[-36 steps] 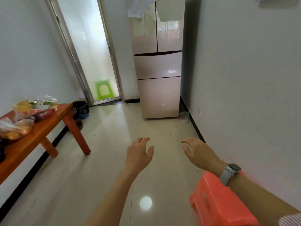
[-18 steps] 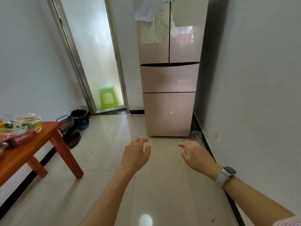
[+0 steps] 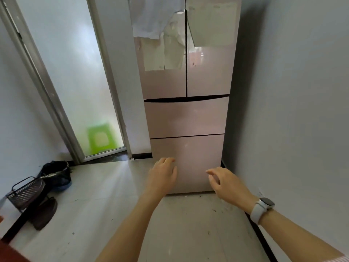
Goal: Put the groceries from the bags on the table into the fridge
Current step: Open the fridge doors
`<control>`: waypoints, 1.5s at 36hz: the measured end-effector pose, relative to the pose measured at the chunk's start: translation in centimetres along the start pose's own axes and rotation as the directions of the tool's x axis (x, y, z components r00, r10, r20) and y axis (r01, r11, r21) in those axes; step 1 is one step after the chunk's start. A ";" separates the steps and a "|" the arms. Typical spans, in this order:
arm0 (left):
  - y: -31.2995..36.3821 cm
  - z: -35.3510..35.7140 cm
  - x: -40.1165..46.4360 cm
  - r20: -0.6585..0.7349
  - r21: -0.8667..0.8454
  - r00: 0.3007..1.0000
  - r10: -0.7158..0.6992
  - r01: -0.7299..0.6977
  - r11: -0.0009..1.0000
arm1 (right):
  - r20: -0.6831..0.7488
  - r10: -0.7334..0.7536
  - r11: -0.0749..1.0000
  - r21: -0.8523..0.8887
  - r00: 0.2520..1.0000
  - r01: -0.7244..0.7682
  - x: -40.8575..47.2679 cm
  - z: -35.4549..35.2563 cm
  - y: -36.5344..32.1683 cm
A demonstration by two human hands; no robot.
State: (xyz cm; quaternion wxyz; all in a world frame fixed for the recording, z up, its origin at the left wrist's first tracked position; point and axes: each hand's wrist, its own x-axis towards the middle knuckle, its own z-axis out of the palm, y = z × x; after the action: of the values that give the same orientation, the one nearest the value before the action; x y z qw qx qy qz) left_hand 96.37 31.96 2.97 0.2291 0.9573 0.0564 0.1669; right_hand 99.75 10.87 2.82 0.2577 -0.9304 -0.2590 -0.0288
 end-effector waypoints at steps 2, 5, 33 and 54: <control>-0.3 1.2 3.5 0.017 -0.039 1.000 0.011 -0.010 0.999 | -0.005 0.019 1.000 -0.006 1.000 -0.019 3.1 0.1 1.3; -1.1 3.0 8.5 0.021 -0.090 1.000 0.016 -0.014 0.996 | -0.008 0.035 0.999 -0.014 0.999 -0.035 8.1 0.6 3.4; -6.5 12.8 54.3 0.189 -0.878 0.866 -0.463 0.361 0.316 | -0.114 -0.077 0.975 -0.214 0.990 0.051 58.5 0.0 15.8; -8.6 17.4 67.3 0.378 -0.924 0.752 -0.540 0.264 -0.278 | -0.150 -0.115 0.897 -0.441 0.982 0.037 66.4 2.9 19.7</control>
State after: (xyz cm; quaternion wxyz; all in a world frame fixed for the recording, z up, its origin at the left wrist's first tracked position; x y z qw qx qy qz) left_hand 165.21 44.70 4.18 0.8801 0.3671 0.2591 0.1534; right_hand 166.75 28.84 3.61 0.0629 -0.9476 -0.2589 -0.1765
